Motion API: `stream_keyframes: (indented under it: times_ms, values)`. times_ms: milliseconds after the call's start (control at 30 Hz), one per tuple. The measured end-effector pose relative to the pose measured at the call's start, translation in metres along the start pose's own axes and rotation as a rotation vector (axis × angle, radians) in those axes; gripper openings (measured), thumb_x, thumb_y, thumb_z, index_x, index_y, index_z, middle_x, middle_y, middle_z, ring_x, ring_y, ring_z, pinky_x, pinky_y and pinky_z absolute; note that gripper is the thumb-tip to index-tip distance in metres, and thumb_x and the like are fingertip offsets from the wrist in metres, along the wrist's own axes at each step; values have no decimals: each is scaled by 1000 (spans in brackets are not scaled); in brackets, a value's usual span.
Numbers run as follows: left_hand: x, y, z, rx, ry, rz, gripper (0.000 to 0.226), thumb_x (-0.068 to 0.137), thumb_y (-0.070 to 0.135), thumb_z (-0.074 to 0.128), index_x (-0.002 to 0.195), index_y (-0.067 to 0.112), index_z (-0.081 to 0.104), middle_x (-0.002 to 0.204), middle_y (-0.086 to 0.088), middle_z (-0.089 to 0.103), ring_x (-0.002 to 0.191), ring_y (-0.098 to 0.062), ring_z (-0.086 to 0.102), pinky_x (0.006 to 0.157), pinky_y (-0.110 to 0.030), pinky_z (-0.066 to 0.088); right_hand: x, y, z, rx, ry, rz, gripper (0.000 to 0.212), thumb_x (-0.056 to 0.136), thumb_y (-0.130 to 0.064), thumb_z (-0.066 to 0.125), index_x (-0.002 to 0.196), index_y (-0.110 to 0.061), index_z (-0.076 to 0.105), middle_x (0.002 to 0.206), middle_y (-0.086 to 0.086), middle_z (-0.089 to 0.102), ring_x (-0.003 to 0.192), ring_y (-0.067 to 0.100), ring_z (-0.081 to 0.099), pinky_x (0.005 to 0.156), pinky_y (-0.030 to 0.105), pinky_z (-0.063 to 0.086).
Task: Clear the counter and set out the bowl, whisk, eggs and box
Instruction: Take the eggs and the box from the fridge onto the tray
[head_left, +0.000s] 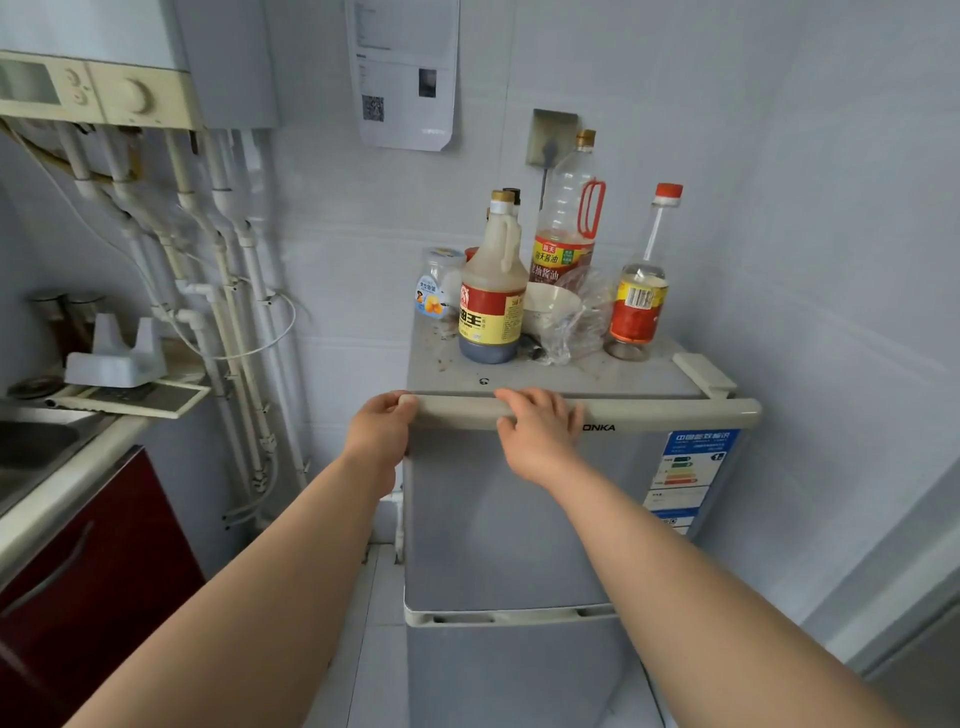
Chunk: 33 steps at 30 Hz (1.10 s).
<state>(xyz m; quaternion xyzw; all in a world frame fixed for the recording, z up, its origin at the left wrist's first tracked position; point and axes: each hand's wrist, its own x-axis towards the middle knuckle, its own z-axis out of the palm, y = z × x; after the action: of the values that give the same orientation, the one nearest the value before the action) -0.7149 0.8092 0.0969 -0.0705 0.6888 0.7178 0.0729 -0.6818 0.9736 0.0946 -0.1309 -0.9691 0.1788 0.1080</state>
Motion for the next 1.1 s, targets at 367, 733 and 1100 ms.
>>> stream_keyframes:
  times_ms: [367,733,1100]
  values:
    - [-10,1,-9,-16,-108,-61,7,96,23,54,92,16,53,78,0,47,68,-11,44,60,-27,37,-6,-10,-4,89,-21,101,28,97,-32,35,118,-33,53,131,-1,44,136,20,24,117,51,-9]
    - [-75,-7,-36,73,-319,-135,15,94,23,55,104,14,63,97,-4,56,93,-19,54,92,-42,46,-78,-7,-8,230,60,155,29,98,-29,38,120,-21,54,144,-2,39,147,18,4,119,42,-5]
    - [-144,-39,-11,289,-788,-130,15,91,29,60,102,24,69,97,6,66,91,-13,56,82,-31,41,-184,10,-39,371,148,378,64,95,-31,49,149,-8,22,161,9,0,149,19,-3,120,31,4]
